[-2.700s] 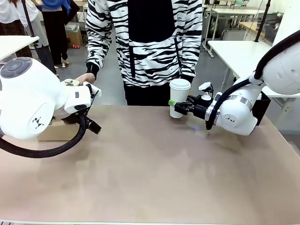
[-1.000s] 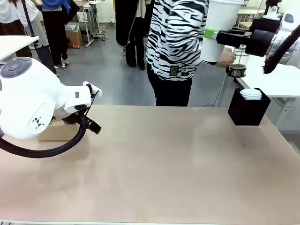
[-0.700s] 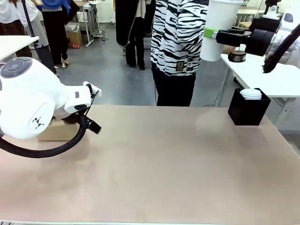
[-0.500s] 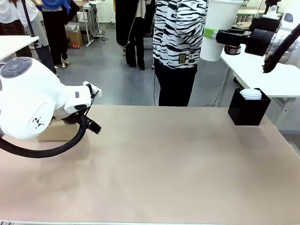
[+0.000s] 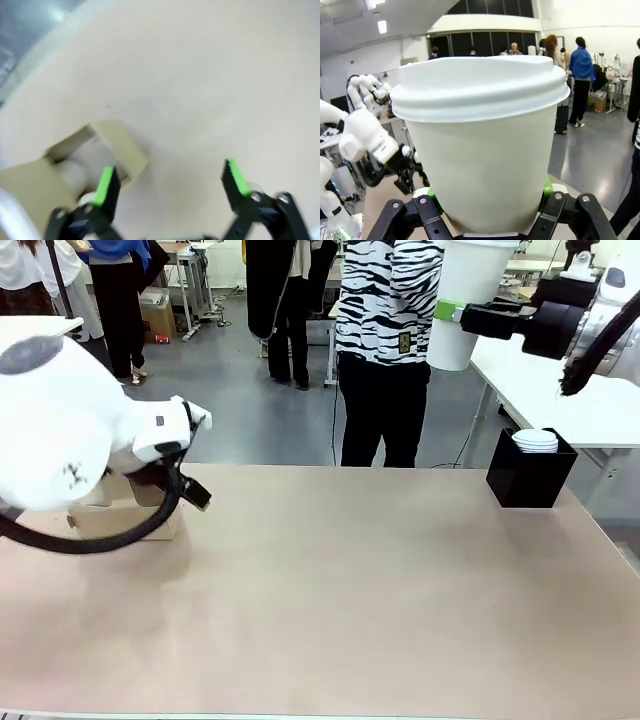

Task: Pour a drink into a cup and package it in a carrier.
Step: Position the Cup Carrier in the center of the table.

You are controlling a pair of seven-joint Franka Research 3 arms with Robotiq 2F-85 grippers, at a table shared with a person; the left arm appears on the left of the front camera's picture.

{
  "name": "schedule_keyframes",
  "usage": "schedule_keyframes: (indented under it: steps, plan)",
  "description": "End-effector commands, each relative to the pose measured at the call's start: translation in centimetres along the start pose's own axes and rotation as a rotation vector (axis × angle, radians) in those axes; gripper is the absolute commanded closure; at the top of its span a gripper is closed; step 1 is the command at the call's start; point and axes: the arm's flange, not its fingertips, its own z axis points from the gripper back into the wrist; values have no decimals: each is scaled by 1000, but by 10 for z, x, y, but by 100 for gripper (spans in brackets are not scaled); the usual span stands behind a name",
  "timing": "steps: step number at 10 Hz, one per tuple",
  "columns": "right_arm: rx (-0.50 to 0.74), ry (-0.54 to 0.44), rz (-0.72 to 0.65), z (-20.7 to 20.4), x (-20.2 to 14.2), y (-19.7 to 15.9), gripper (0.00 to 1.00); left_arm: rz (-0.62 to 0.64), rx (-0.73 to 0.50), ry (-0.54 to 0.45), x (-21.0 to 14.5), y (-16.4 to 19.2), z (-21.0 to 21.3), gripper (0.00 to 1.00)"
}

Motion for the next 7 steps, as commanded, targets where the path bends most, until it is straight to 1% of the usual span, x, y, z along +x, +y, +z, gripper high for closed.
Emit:
schedule_keyframes:
  steps: [1,2,3,4,5,6,7]
  plan:
    - [6,-13,23,-3,5,-1,20,98,59,102,42,18,52,0]
    - [6,-13,23,-3,5,-1,20,149,12,131,59,42,74,0]
    - [6,-13,23,-3,5,-1,20,197,15,143,69,67,94,0]
    - [6,-13,23,-3,5,-1,20,257,58,171,73,93,103,0]
    - [6,-13,23,-3,5,-1,20,339,72,201,72,121,103,0]
    - [6,-13,23,-3,5,-1,20,382,68,244,65,141,97,0]
    - [6,-13,23,-3,5,-1,20,422,67,255,57,153,88,0]
